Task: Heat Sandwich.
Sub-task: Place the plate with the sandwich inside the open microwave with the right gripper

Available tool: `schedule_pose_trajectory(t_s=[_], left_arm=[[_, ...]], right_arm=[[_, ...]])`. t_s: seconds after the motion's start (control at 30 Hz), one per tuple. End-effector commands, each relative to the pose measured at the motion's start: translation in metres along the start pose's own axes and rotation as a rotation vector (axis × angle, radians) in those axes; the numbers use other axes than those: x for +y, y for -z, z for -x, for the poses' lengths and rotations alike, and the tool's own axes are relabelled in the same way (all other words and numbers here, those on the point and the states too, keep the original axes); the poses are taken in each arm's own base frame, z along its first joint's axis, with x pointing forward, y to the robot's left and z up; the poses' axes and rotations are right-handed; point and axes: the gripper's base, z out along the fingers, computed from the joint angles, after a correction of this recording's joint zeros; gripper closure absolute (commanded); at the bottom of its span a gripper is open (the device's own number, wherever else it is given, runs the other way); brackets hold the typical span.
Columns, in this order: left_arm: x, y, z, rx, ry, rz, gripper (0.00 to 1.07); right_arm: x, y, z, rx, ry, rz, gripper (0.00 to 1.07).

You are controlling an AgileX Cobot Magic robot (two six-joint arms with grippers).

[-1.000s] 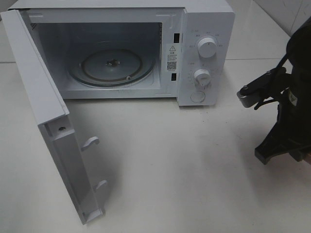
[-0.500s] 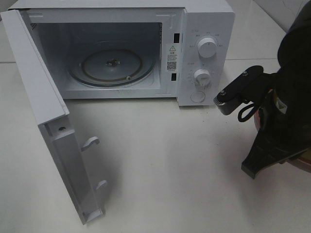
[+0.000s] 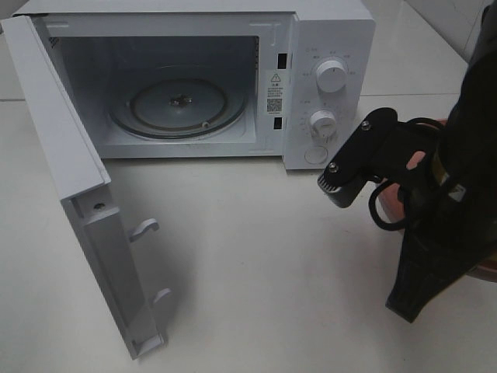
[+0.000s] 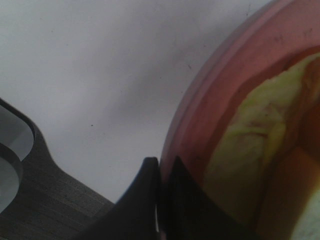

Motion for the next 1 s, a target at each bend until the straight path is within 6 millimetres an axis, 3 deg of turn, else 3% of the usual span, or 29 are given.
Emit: schedule_pose_trajectory(t_s=[0.03, 0.3, 1.0], left_arm=[[-0.001, 0.003, -0.001, -0.033, 0.016, -0.009, 0.09], [-0.001, 0.003, -0.001, -0.033, 0.016, -0.009, 0.09], [-0.001, 0.003, -0.001, -0.033, 0.016, -0.009, 0.09]], right_arm=[[0.005, 0.004, -0.002, -0.005, 0.076, -0.026, 1.07], [0.018, 0.009, -0.001, -0.029, 0.219, -0.028, 1.07], [0.022, 0.010, 0.011, -0.163, 0.629, -0.039, 1.07]])
